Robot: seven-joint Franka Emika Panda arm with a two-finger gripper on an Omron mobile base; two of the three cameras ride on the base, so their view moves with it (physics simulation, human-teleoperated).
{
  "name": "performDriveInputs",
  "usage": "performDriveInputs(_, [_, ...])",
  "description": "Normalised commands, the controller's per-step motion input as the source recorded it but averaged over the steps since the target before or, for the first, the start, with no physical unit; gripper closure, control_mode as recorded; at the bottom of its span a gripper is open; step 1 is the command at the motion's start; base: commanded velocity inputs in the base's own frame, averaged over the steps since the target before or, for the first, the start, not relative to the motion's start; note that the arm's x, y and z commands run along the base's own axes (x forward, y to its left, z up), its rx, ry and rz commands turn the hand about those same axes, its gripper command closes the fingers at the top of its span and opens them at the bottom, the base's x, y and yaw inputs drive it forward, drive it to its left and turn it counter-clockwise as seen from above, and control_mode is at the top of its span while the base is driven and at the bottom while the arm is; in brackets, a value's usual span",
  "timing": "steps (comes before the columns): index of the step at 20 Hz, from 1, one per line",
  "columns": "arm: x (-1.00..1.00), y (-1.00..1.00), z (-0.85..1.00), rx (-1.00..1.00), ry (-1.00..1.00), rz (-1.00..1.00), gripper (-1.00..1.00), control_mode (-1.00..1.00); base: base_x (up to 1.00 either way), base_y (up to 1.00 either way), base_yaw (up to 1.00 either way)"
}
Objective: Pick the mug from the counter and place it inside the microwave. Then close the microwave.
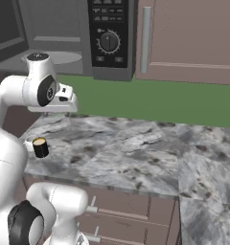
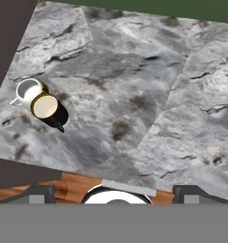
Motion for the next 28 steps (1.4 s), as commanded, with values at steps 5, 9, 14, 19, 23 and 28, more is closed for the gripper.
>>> performDriveInputs(5, [-0.19,0.36,-0.43,0.00,-0.03,0.24,-1.00,-1.00,0.00,0.00,0.00])
performDriveInputs(9, [-0.14,0.34,-0.28,-0.01,-0.04,0.24,-1.00,-1.00,0.00,0.00,0.00])
performDriveInputs(14, [-0.02,0.34,-0.22,0.00,-0.04,0.22,-1.00,-1.00,0.00,0.00,0.00])
performDriveInputs(19, [0.00,0.59,-0.17,0.00,0.00,0.19,-1.00,-1.00,0.00,0.00,0.00])
performDriveInputs(23, [0.00,0.68,-0.14,-0.02,0.00,0.08,-1.00,-1.00,0.00,0.00,0.00])
performDriveInputs(28, [0.00,0.50,-0.11,-0.04,0.00,0.04,-1.00,-1.00,0.00,0.00,0.00])
